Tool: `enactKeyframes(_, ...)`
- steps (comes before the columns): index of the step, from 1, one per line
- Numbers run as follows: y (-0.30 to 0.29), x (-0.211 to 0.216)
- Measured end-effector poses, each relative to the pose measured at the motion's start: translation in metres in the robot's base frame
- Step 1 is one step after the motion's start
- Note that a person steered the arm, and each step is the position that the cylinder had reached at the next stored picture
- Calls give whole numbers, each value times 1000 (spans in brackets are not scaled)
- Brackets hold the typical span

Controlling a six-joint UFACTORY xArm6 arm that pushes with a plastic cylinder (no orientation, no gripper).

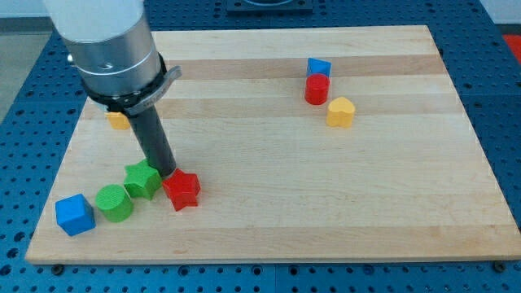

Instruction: Move red star to the bottom of he green star

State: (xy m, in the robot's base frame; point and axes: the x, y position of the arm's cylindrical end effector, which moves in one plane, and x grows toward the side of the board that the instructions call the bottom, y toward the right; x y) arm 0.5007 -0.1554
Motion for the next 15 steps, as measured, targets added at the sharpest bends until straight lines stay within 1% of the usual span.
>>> enactKeyframes(1,-6,0)
enactKeyframes(2,5,0)
enactKeyframes(4,64,0)
enactKeyframes(6,82,3)
enactKeyframes(11,78,23)
enactKeyframes(13,51,27)
enactKeyframes(15,30,48)
